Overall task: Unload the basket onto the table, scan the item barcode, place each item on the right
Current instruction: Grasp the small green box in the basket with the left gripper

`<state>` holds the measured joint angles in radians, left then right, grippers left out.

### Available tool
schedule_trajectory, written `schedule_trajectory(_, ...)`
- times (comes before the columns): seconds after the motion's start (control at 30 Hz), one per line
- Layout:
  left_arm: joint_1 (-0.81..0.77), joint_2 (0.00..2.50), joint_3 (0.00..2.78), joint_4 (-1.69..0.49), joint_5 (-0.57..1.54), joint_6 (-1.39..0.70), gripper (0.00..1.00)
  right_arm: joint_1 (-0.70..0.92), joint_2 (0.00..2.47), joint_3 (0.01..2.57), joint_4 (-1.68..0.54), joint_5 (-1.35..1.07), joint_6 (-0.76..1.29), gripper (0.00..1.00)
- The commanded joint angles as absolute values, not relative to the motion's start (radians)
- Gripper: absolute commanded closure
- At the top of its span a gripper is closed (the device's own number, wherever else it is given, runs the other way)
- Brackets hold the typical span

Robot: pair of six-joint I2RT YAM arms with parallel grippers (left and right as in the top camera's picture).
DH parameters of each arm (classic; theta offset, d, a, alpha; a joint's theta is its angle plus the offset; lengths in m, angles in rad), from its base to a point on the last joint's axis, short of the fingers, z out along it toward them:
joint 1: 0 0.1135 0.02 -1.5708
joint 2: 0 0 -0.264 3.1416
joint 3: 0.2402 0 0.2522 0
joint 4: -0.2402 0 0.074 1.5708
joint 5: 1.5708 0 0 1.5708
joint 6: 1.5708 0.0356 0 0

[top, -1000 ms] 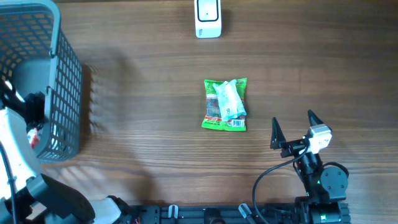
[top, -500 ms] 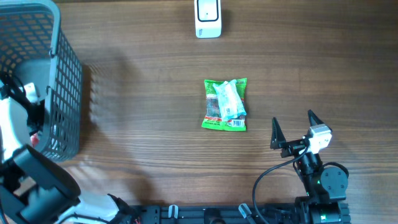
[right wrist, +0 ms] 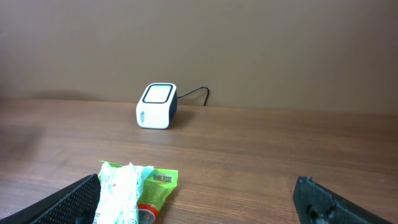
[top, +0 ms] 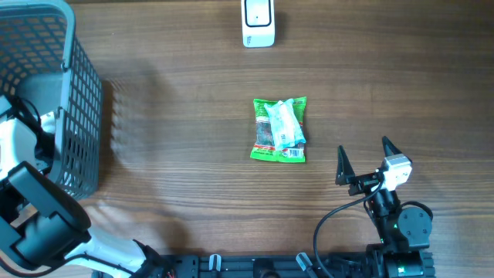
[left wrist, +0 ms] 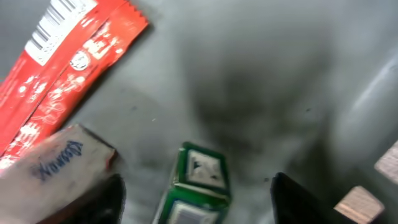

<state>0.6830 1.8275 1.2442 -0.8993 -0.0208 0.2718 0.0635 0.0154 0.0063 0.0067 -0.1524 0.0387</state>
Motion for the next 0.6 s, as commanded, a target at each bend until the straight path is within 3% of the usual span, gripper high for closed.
schedule_trajectory(0.0, 0.733, 1.84, 1.227, -0.893, -0.004, 0.211, 0.0, 0.059, 0.009, 0.005, 0.01, -0.147, 0.028, 0.0)
schedule_trajectory(0.1, 0.765, 1.84, 1.227, -0.886, 0.024, 0.201, 0.01, 0.059, 0.009, 0.005, 0.01, -0.147, 0.027, 0.0)
schedule_trajectory(0.13, 0.773, 1.84, 1.227, -0.883, 0.039, 0.201, 0.05, 0.059, 0.009, 0.005, 0.01, -0.147, 0.027, 0.0)
schedule_trajectory(0.17, 0.782, 1.84, 1.227, -0.878, 0.053, 0.201, 0.19, 0.059, 0.009, 0.005, 0.01, -0.147, 0.027, 0.0)
schedule_trajectory(0.3, 0.784, 1.84, 1.227, -0.871, 0.057, 0.201, 0.38, 0.059, 0.009, 0.005, 0.01, -0.147, 0.027, 0.0)
schedule_trajectory(0.5, 0.783, 1.84, 1.227, -0.871, 0.115, 0.201, 0.41, 0.059, 0.009, 0.005, 0.01, -0.147, 0.027, 0.0)
schedule_trajectory(0.57, 0.783, 1.84, 1.227, -0.875, 0.116, 0.201, 0.47, 0.059, 0.009, 0.005, 0.01, -0.147, 0.027, 0.0)
